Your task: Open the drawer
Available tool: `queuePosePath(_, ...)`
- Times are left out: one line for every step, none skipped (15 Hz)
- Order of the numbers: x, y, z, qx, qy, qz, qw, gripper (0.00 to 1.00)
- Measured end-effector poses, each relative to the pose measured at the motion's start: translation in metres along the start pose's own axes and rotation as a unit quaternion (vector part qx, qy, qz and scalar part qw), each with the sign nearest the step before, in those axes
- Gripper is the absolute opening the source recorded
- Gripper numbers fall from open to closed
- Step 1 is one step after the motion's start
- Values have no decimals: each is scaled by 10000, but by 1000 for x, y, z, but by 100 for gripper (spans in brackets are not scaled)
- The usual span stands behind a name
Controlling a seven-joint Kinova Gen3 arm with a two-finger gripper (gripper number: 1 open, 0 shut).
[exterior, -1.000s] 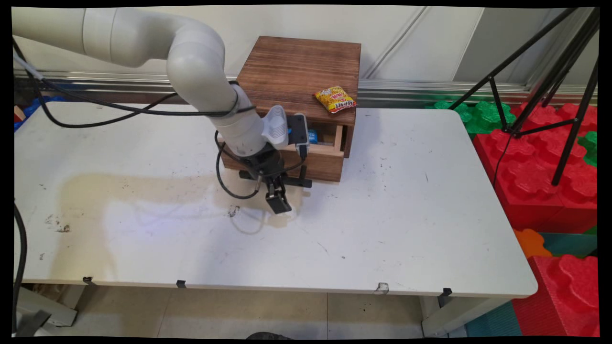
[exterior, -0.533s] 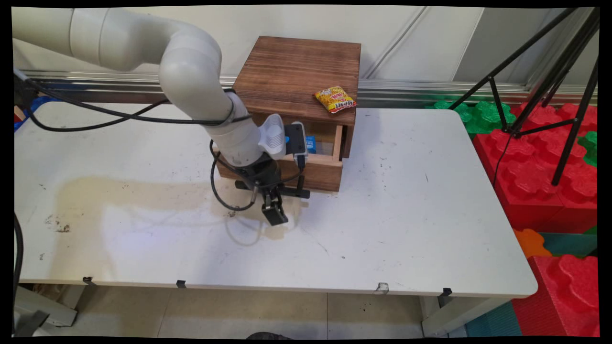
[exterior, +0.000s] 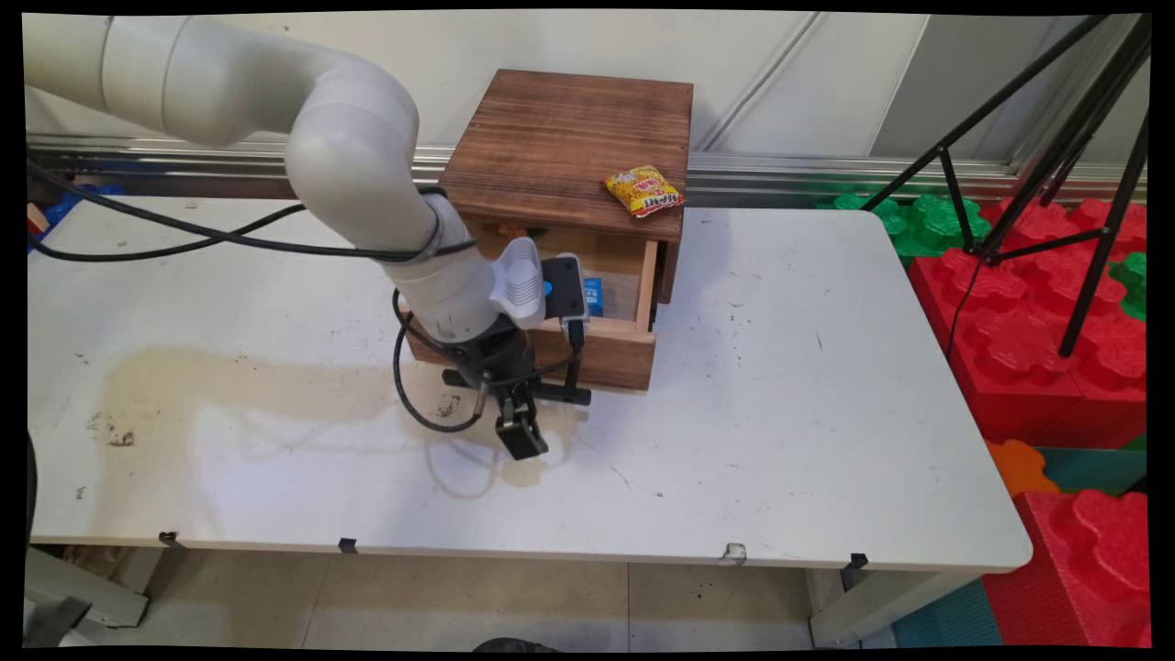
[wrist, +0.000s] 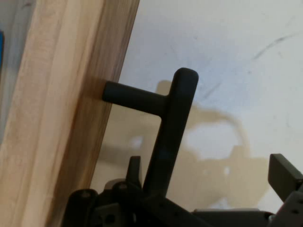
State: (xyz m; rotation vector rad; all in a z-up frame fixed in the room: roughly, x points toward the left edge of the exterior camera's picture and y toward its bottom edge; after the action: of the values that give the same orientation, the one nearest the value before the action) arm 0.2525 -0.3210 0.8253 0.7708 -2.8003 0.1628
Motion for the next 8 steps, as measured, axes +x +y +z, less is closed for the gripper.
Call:
queuePosePath(-1,4,-1,-18,-14,-10,10000,100)
queuePosePath(-1,8,-2,-33,-28,-19,10000,100)
queuePosePath(-2,12,-3,-47,-42,-30,10000,100)
queuePosePath(-3,16,-5,-59,-55,-43,10000,100)
queuePosePath(-4,20,-5,-69,-68,-53,9999,100)
queuePosePath(-4,22,-6,-74,-76,-55,9999,100)
queuePosePath(-5,25,-7,-82,-87,-65,9999,100)
queuePosePath(-5,27,-7,-85,-95,-74,9999,100)
